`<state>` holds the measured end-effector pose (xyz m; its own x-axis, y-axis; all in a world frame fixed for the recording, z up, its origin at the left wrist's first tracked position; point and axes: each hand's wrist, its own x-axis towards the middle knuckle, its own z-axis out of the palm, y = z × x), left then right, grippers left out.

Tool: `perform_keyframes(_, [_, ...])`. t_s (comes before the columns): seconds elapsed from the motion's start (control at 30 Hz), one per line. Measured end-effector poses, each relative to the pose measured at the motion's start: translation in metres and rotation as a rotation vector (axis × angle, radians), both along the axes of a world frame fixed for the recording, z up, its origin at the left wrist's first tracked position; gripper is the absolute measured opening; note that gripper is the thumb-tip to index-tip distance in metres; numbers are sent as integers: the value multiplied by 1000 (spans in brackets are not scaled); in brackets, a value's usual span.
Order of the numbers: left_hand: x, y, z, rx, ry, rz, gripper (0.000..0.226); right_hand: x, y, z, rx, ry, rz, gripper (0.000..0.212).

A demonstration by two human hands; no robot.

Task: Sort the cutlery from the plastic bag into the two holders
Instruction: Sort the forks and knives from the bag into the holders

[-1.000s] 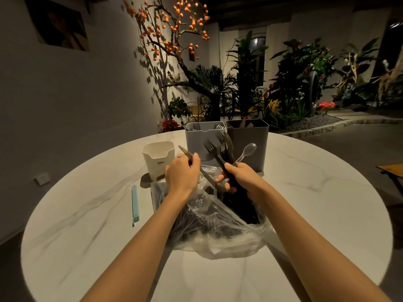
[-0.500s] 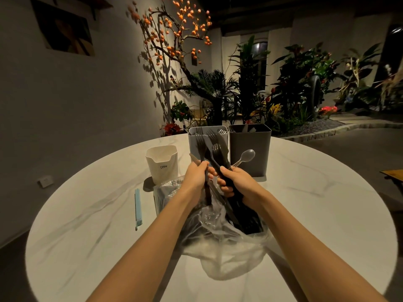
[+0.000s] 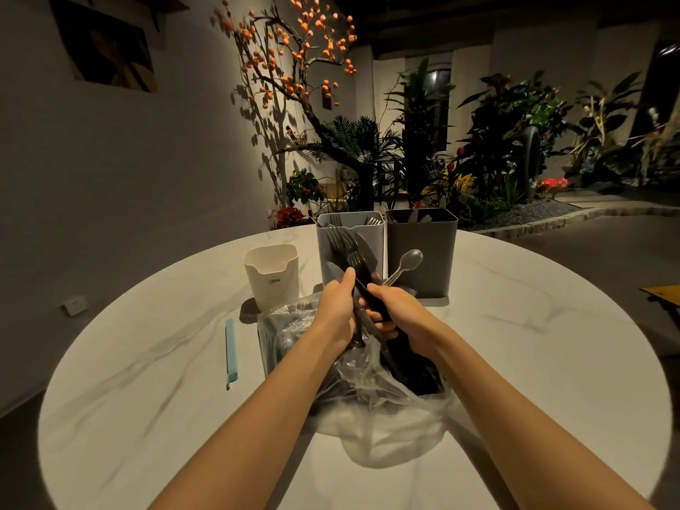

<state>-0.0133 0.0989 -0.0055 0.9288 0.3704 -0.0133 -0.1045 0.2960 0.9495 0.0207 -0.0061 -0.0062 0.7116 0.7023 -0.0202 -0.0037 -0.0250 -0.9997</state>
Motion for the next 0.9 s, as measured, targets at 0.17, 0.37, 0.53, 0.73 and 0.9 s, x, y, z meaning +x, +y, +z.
perform_keyframes(0.17, [-2,12,-2,-148,-43,-250,48,-2,-2,0,-17,-30,28,44])
perform_keyframes(0.37, [1,3,-3,-258,-89,-115,33,-3,2,-3,-90,-181,-97,45])
perform_keyframes(0.53, [7,6,-4,-318,-95,6,26,-1,4,-6,-153,-370,-200,42])
perform_keyframes(0.73, [13,20,-8,-441,-79,193,27,3,5,-6,-199,-520,-309,41])
perform_keyframes(0.9, [13,17,-1,-531,-113,259,22,8,5,-4,-188,-630,-354,31])
